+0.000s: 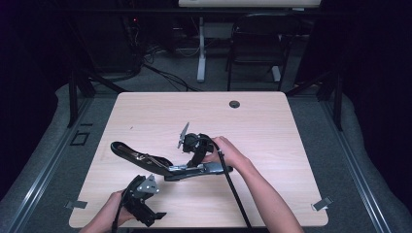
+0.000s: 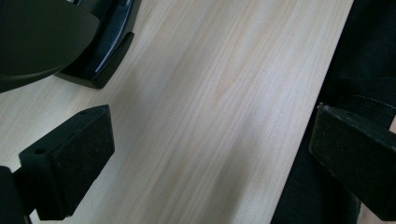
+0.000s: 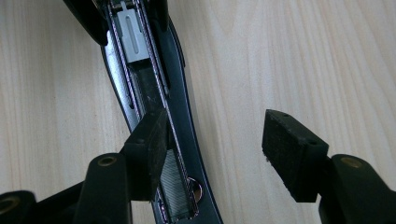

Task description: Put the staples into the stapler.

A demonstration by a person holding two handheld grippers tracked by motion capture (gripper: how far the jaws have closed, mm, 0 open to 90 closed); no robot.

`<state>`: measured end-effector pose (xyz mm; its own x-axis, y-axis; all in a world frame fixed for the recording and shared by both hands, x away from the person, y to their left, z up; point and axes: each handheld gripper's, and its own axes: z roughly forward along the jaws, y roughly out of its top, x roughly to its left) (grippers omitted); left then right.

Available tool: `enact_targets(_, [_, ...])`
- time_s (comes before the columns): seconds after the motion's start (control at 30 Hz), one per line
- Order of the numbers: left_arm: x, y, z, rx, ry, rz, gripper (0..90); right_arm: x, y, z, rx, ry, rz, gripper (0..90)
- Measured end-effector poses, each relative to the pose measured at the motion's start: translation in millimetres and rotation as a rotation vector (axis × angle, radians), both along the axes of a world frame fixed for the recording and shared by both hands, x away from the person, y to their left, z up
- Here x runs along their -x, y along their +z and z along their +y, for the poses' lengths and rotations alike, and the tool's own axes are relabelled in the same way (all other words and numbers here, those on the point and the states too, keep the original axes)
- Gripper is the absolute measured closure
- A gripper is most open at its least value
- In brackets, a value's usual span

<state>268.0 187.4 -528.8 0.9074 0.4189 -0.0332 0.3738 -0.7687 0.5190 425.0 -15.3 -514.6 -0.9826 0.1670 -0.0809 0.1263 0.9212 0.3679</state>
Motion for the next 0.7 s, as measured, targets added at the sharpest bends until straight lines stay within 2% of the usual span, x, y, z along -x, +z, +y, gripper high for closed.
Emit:
enact_targets(0.13, [0.1, 0.3, 0.3, 0.005, 0.000, 0.001, 0.0, -0.4, 0.0, -2.4, -0.023, -0.016, 0.005, 37.6])
enact_targets(0.23, [-0.4, 0.7, 1.1, 0.010, 0.006, 0.000, 0.0, -0.7, 4.8, -8.6, -0.076, -0.039, 0.017, 34.8])
enact_targets(0.27, [-0.7, 0.9, 1.3, 0.009, 0.005, 0.001, 0.0, -0.5, 7.0, -12.2, -0.110, -0.054, 0.020, 32.4])
enact_targets(0.43, [0.2, 1.9, 1.7, 0.014, 0.010, -0.003, 0.0, 4.3, 16.7, -29.0, -0.173, -0.114, 0.015, 30.4])
enact_targets(0.53, [0.9, 2.7, 2.0, 0.008, 0.008, -0.005, 0.0, 10.0, 19.0, -42.5, -0.215, -0.170, 0.025, 29.2])
enact_targets(0.63, [1.6, 3.1, 1.3, 0.012, 0.008, -0.010, 0.0, 18.8, 19.2, -54.5, -0.220, -0.214, 0.006, 29.2])
enact_targets(0.7, [1.5, 3.6, 0.7, 0.012, 0.007, -0.008, 0.0, 22.5, 20.0, -60.3, -0.211, -0.241, 0.011, 29.1])
